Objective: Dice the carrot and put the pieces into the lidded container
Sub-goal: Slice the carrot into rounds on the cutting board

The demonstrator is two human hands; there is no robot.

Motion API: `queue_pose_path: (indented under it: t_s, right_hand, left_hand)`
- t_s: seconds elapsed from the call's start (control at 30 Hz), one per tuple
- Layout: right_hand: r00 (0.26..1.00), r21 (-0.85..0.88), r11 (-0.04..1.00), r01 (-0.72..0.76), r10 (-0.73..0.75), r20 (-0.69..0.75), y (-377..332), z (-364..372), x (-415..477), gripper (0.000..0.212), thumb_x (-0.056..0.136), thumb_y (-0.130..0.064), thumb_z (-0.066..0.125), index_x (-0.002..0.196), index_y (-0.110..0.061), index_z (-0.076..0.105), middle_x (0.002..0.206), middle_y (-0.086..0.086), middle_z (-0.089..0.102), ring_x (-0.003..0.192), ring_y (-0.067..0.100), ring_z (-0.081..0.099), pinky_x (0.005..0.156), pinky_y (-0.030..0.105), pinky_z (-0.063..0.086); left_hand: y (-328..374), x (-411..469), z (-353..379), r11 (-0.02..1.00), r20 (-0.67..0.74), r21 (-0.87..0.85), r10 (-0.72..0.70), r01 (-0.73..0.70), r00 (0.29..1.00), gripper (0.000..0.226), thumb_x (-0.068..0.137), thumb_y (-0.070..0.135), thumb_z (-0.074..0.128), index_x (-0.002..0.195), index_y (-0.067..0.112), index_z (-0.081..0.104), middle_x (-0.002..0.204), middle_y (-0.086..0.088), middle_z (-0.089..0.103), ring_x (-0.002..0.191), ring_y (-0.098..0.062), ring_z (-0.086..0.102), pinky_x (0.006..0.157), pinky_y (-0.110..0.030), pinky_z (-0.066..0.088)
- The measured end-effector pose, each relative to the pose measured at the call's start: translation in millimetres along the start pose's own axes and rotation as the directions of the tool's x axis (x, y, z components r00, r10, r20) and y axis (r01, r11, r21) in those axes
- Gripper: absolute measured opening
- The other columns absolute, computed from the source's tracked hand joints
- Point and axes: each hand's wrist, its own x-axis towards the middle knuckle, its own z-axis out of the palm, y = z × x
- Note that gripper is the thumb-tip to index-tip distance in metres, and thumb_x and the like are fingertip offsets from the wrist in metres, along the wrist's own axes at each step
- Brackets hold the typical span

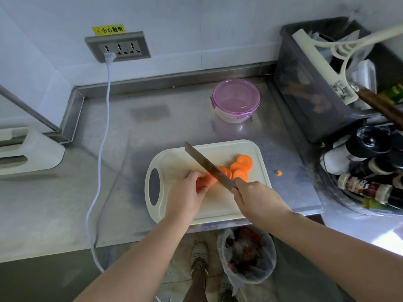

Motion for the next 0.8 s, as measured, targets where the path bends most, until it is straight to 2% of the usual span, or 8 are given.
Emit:
queue_pose_path:
  t_s: [0.13, 0.27, 0.47, 0.6, 0.73, 0.8]
  right_hand:
    - [1.0, -0.066, 0.998, -0.008, 0.009, 0.006, 1.5, 2.1, -0.1, 0.02, 0.103, -0.027, 0.028, 0.109, -0.015, 0.043, 0.063, -0.003, 0.038, 0.05, 0.016, 0.036, 0.044, 0.028, 0.025]
    - [1.0, -0.091, 0.996, -0.006, 0.008, 0.02, 1.7, 4.0, 0.7, 0.02, 0.103, -0.027, 0.027, 0.11, -0.016, 0.042, 0.065, -0.002, 0.042, 0.051, 0.016, 0.039, 0.047, 0.03, 0.032]
    - [0.998, -0.151, 0.988, -0.02, 0.028, 0.056, -0.9, 6.8, 2.5, 0.011, 0.101, -0.018, 0.034, 0.11, -0.014, 0.04, 0.066, -0.002, 0.04, 0.05, 0.015, 0.037, 0.044, 0.028, 0.027]
    - [0.995, -0.179, 0.984, -0.01, 0.028, 0.097, -1.6, 9.9, 7.1, 0.014, 0.1, -0.012, 0.037, 0.113, -0.011, 0.041, 0.067, -0.002, 0.039, 0.051, 0.014, 0.037, 0.043, 0.026, 0.028]
    - [0.989, -0.193, 0.981, 0.033, -0.004, 0.147, -7.1, 10.3, 12.0, 0.006, 0.101, -0.012, 0.036, 0.1, -0.017, 0.039, 0.084, 0.003, 0.044, 0.067, 0.023, 0.045, 0.051, 0.029, 0.036]
    - [0.989, -0.17, 0.985, 0.022, 0.003, 0.147, -7.8, 13.3, 14.1, 0.005, 0.102, -0.014, 0.035, 0.103, -0.018, 0.039, 0.082, 0.002, 0.043, 0.071, 0.024, 0.045, 0.051, 0.028, 0.035]
  left_hand:
    - [-0.7, -0.2, 1.7, 1.0, -0.002, 0.015, -0.003, 0.003, 1.0, 0.023, 0.086, 0.026, 0.066, 0.108, 0.02, 0.062, 0.107, 0.004, 0.065, 0.095, -0.018, 0.063, 0.082, -0.032, 0.05]
    - [-1.8, 0.3, 2.4, 1.0, -0.002, 0.012, 0.002, -0.002, 1.0, 0.022, 0.086, 0.024, 0.066, 0.107, 0.02, 0.062, 0.107, 0.003, 0.065, 0.093, -0.018, 0.063, 0.082, -0.032, 0.05]
    - [-3.2, 0.7, 4.2, 1.0, 0.001, 0.001, 0.007, -0.007, 1.0, 0.018, 0.086, 0.021, 0.066, 0.104, 0.02, 0.062, 0.103, 0.004, 0.068, 0.091, -0.017, 0.064, 0.08, -0.033, 0.05]
    - [-4.7, 2.5, 5.7, 1.0, 0.012, -0.003, 0.01, -0.01, 1.0, 0.017, 0.086, 0.021, 0.066, 0.103, 0.02, 0.062, 0.101, 0.004, 0.068, 0.091, -0.018, 0.064, 0.081, -0.035, 0.05]
    - [-7.0, 2.8, 4.6, 1.0, 0.016, -0.012, 0.021, -0.021, 1.0, 0.017, 0.087, 0.02, 0.066, 0.103, 0.019, 0.062, 0.1, 0.004, 0.067, 0.09, -0.018, 0.063, 0.079, -0.031, 0.047]
    - [-7.5, 2.0, 4.4, 0.999, 0.012, -0.031, 0.029, -0.029, 1.0, 0.017, 0.086, 0.018, 0.066, 0.103, 0.02, 0.062, 0.1, 0.005, 0.067, 0.088, -0.017, 0.063, 0.078, -0.031, 0.047]
